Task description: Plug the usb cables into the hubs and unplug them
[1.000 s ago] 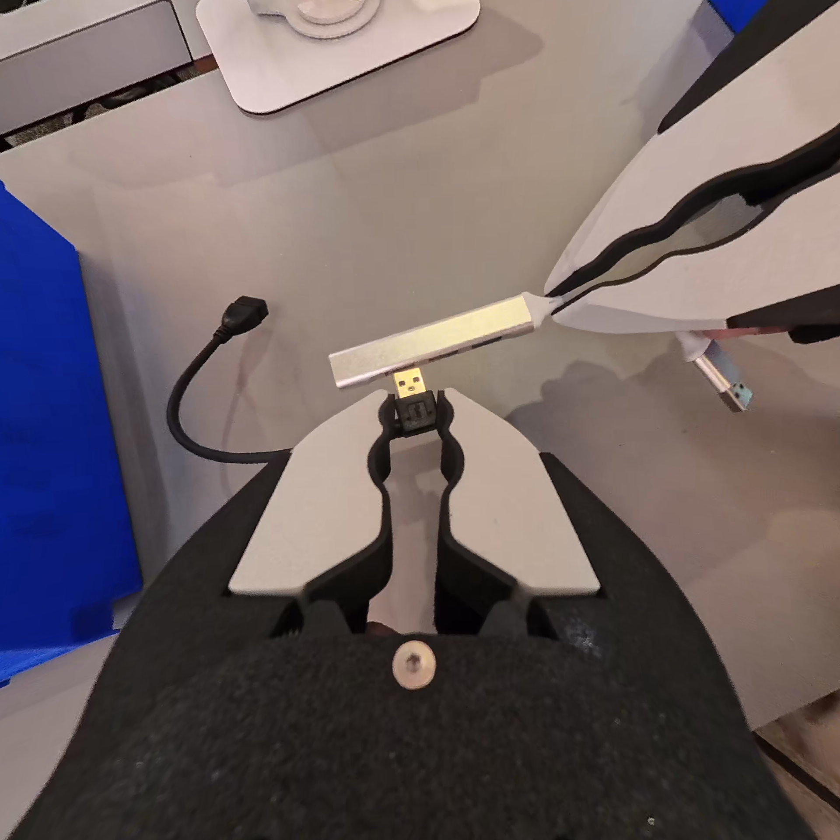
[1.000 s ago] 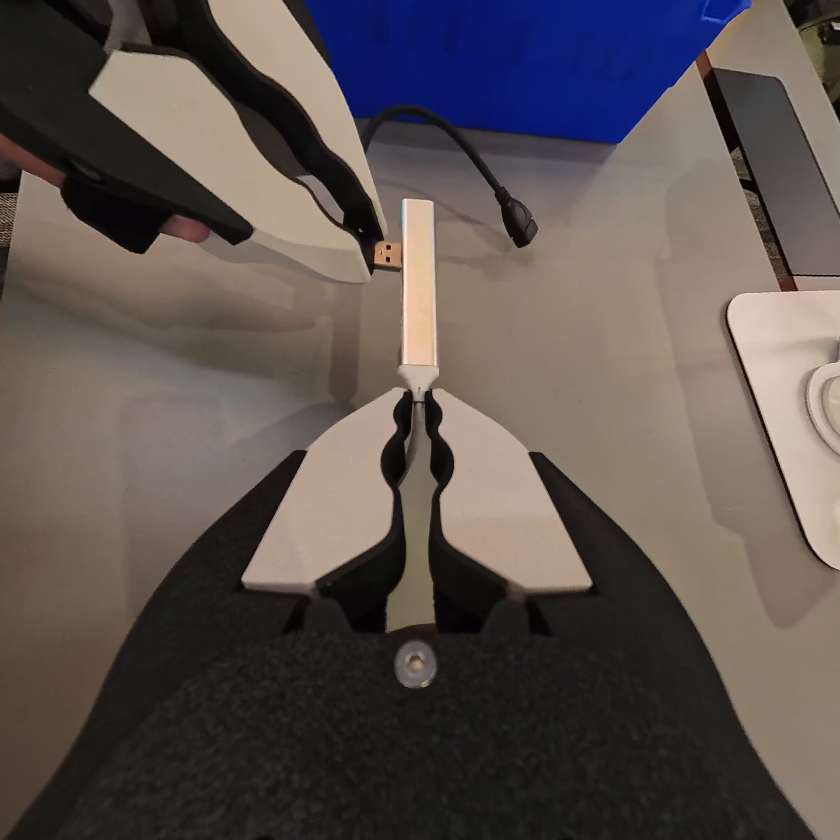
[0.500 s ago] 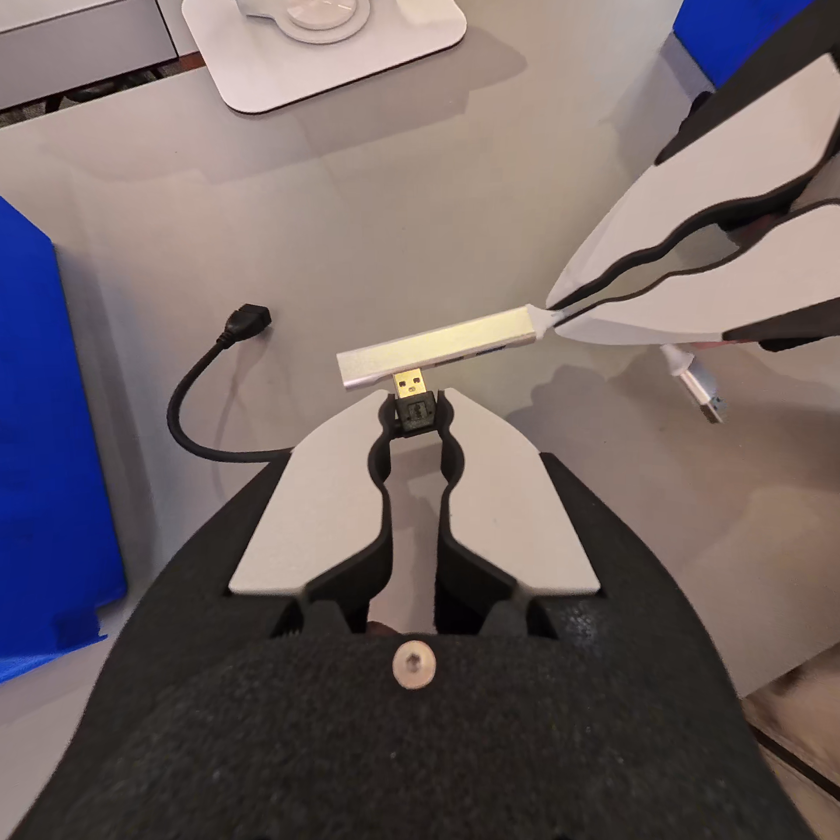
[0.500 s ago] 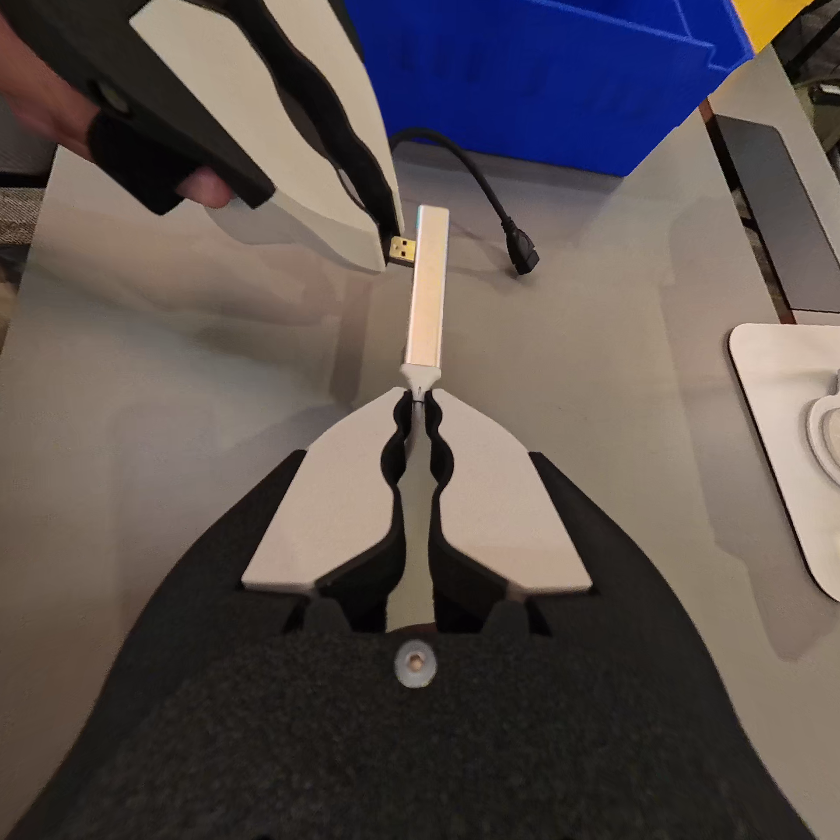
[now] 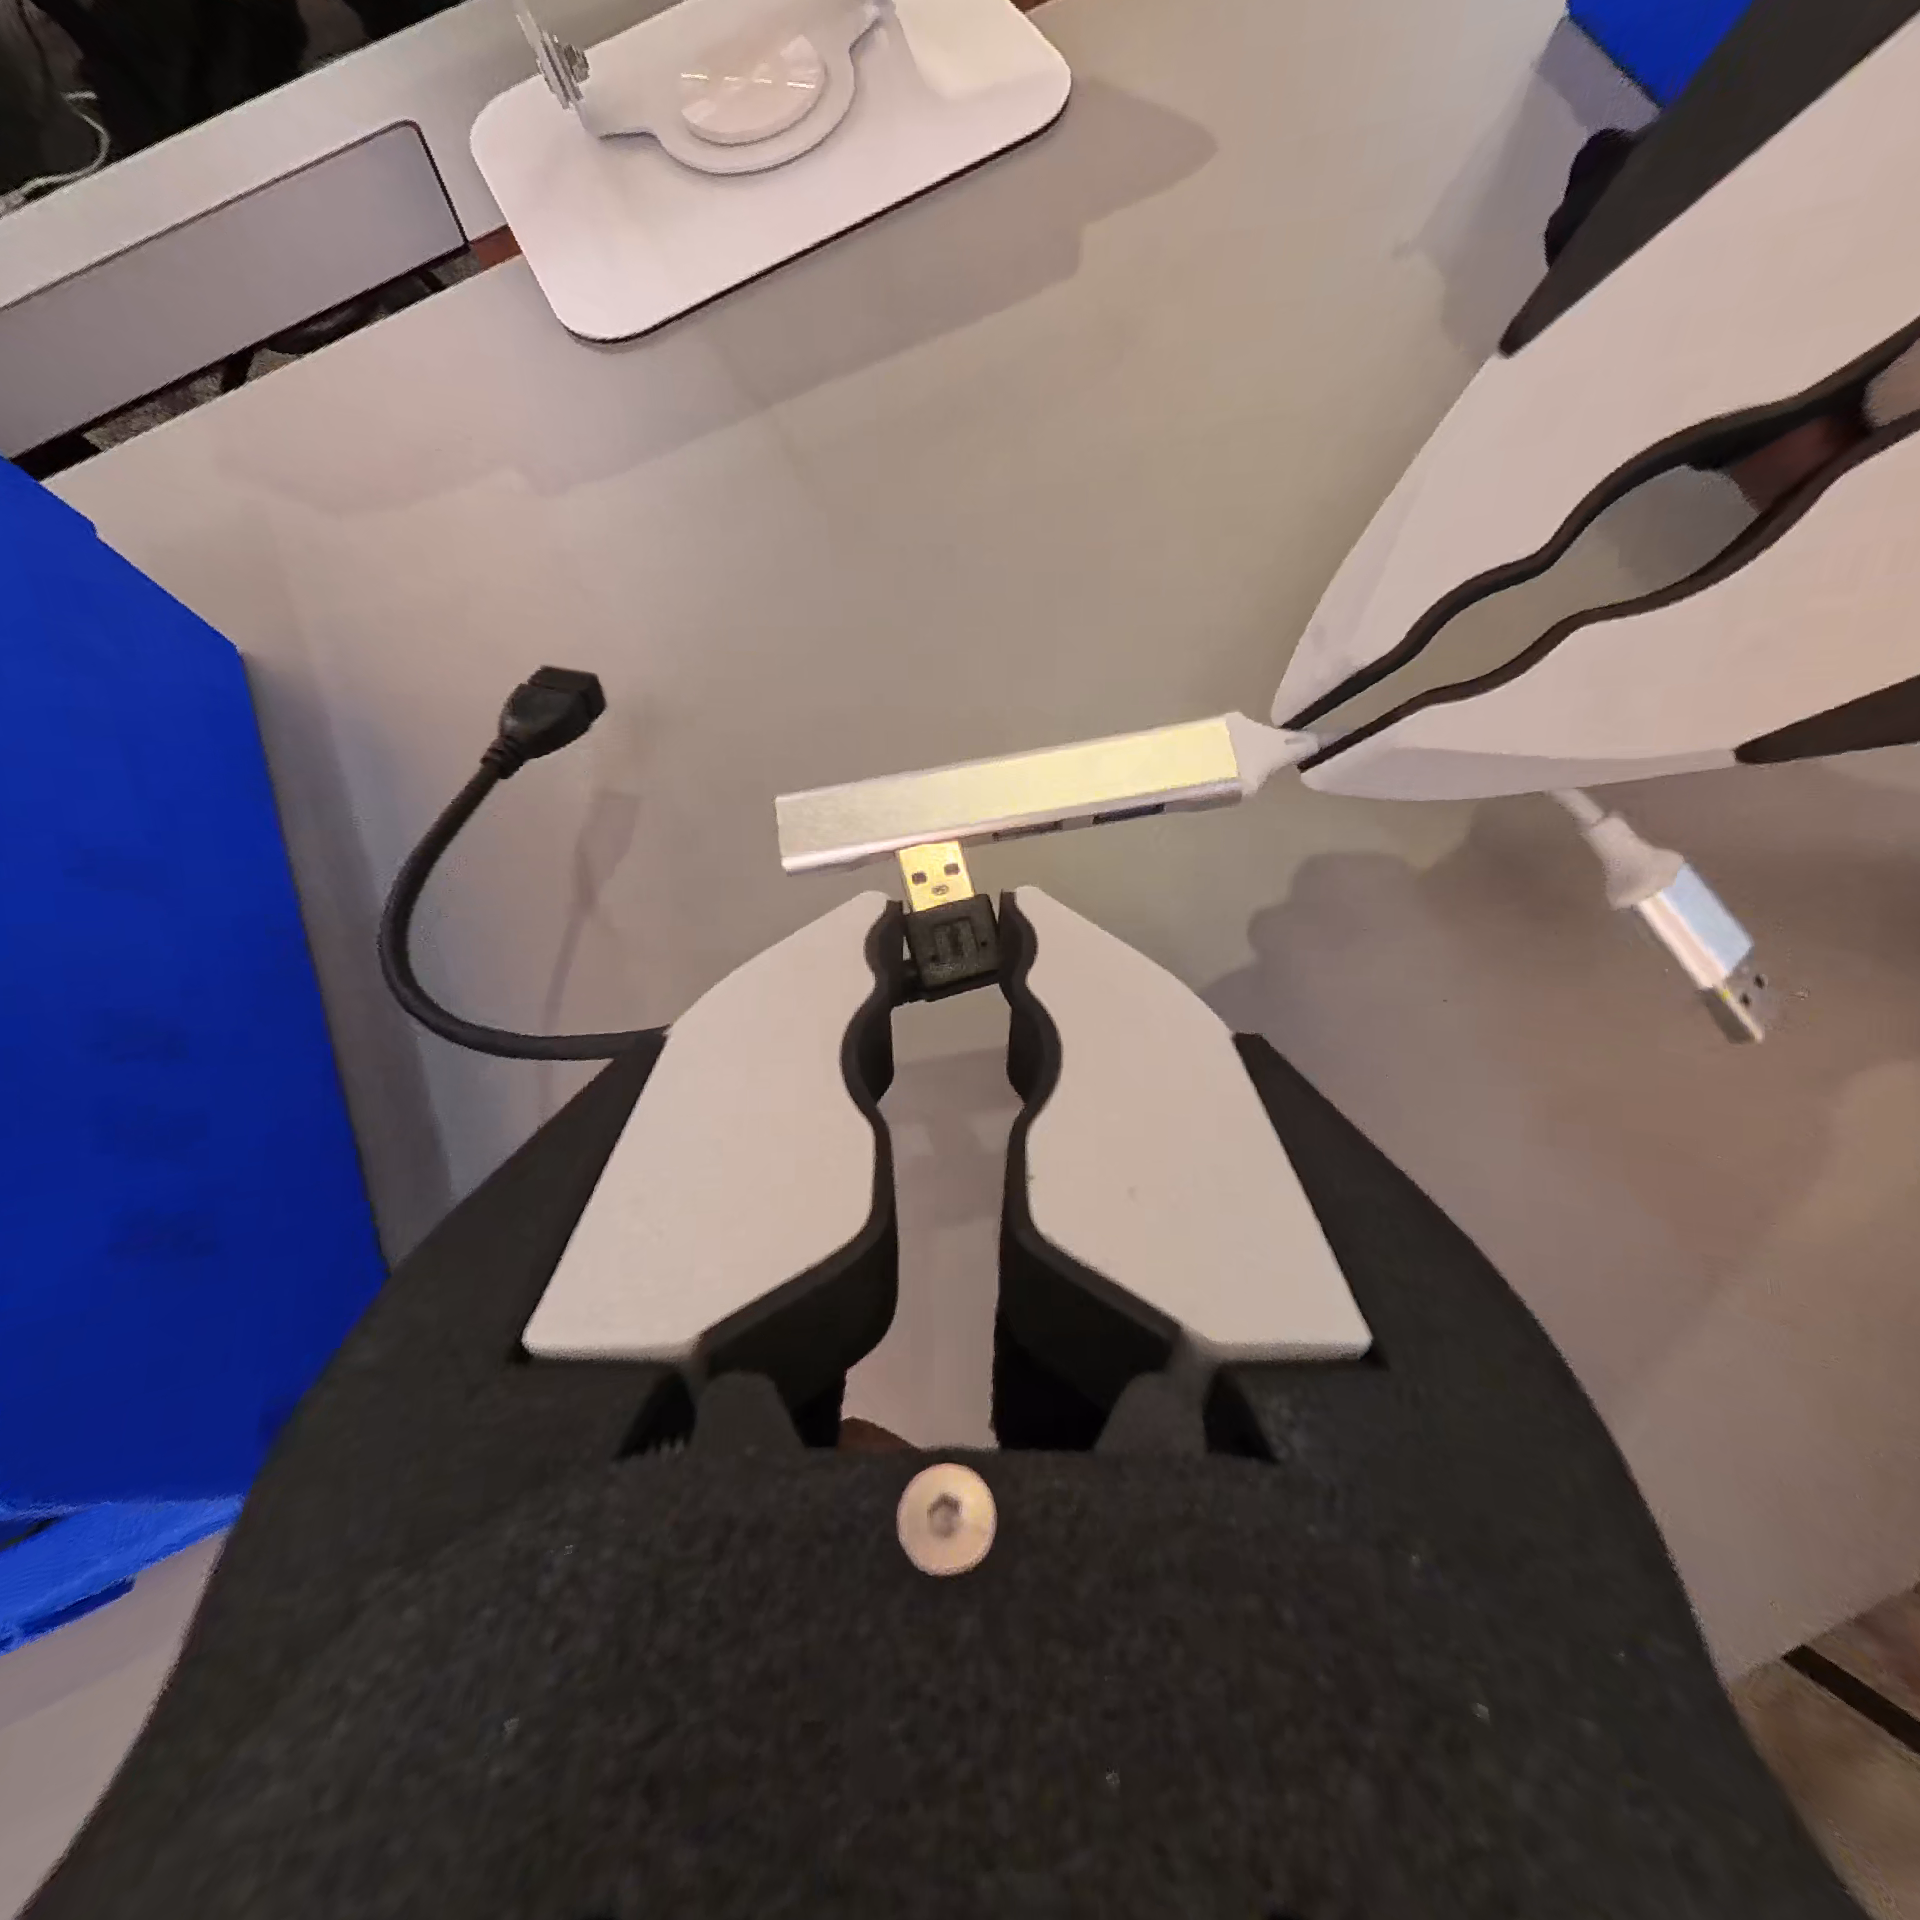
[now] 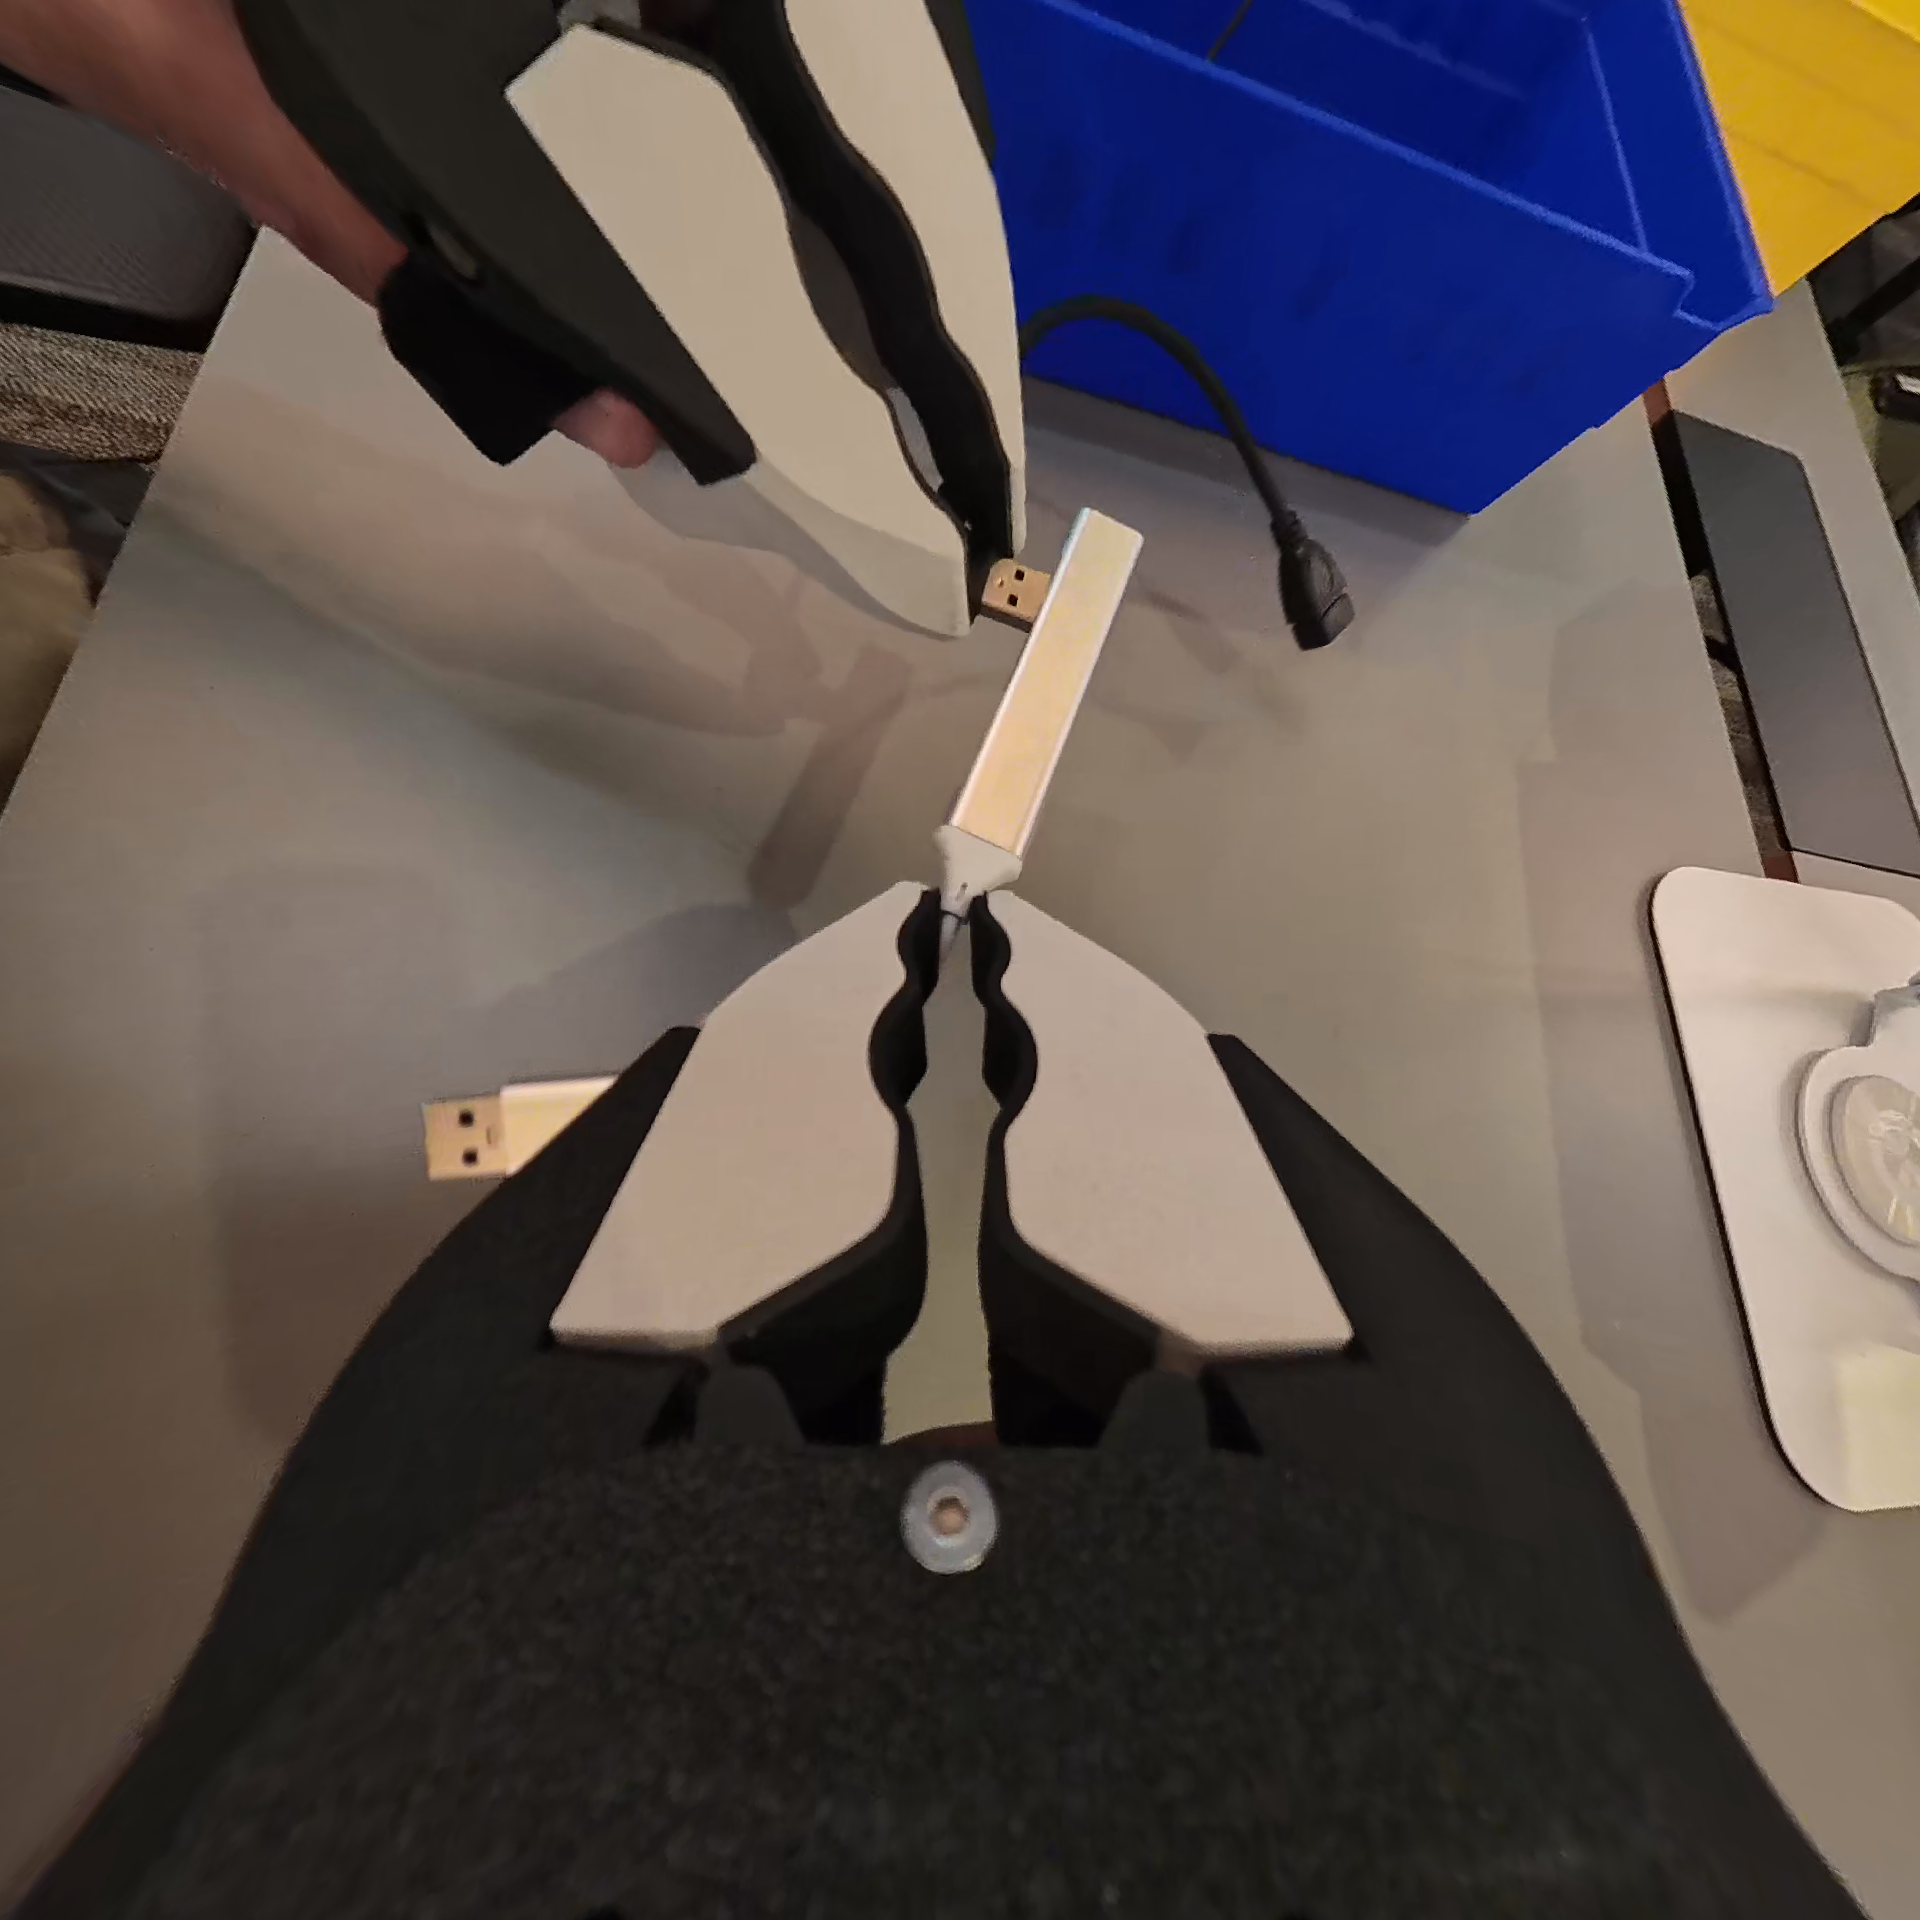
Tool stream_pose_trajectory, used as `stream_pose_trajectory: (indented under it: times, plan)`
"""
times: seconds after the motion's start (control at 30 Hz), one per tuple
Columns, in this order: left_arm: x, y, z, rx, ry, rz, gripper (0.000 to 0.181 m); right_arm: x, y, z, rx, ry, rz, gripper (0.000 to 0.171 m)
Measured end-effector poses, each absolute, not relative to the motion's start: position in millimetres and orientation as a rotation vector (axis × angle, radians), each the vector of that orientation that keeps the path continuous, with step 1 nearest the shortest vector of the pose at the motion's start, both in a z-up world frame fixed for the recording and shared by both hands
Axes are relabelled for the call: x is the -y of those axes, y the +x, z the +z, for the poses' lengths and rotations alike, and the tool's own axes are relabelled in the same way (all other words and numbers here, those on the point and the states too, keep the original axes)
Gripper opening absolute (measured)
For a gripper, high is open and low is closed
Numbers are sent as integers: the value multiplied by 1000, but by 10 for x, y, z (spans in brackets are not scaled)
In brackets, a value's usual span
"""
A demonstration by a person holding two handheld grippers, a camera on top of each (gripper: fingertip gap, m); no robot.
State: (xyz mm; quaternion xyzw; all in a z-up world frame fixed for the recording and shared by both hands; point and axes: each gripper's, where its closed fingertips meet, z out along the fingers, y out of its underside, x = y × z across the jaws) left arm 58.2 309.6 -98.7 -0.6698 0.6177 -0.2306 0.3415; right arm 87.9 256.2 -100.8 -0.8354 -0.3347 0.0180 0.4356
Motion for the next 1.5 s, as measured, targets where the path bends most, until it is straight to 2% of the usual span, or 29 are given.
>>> stream_pose_trajectory:
  times: [0.3, 0.57, 0.87, 1.13, 1.5]
  plan:
    - [-3072, 596, -1042, -1631, -1789, -710, 17, -2541, 899, -997, 910, -2011, -47, 5]
    - [-3111, 597, -917, -1568, -1717, -755, 16, -2550, 815, -928, 805, -1966, 137, 5]
    - [-3076, 558, -718, -1501, -1689, -1005, 16, -2514, 761, -775, 730, -1849, 317, 5]
    - [-3063, 562, -830, -1572, -1720, -931, 16, -2491, 735, -864, 842, -1871, 162, 5]
    - [-2994, 591, -784, -1601, -1699, -1021, 16, -2429, 774, -756, 739, -1803, 356, 5]
